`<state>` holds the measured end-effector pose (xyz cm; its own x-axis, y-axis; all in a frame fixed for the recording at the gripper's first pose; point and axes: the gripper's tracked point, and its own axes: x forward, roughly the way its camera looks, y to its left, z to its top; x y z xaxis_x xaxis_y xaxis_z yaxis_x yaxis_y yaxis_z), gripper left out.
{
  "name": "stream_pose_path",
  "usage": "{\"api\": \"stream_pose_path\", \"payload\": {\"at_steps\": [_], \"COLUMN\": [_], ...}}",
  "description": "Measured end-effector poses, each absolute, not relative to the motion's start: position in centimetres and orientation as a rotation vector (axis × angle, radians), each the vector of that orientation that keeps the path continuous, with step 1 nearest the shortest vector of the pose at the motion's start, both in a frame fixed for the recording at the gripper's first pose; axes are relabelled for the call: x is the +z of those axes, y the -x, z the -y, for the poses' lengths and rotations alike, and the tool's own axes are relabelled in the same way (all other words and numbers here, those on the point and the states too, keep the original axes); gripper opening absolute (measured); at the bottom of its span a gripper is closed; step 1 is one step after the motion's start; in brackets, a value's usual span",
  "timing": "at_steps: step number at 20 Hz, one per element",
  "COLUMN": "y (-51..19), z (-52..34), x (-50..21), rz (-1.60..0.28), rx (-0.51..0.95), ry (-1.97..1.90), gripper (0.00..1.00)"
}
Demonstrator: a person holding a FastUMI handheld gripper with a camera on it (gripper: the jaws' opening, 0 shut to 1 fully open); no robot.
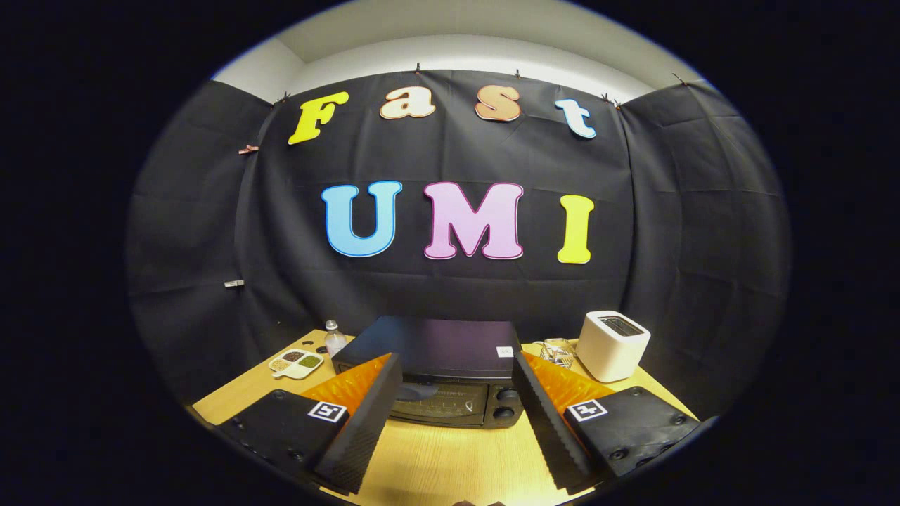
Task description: Open the toaster oven, put the food inside, and close the toaster oven door.
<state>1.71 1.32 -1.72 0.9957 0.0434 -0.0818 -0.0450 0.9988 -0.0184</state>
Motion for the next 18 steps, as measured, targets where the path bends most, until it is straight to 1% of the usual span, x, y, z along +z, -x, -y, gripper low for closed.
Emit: {"api": "stream_pose_path", "payload": {"at_steps": [10, 18], "y": [-6.5, -10.6], "z": [-0.3, -2.1], "x": [-4.6, -7.6], "rz": [-0.135, -0.220], "rx": [0.035, 0.050], "ry": [0.029, 0.001], "gripper": [0.98, 0.98]}}
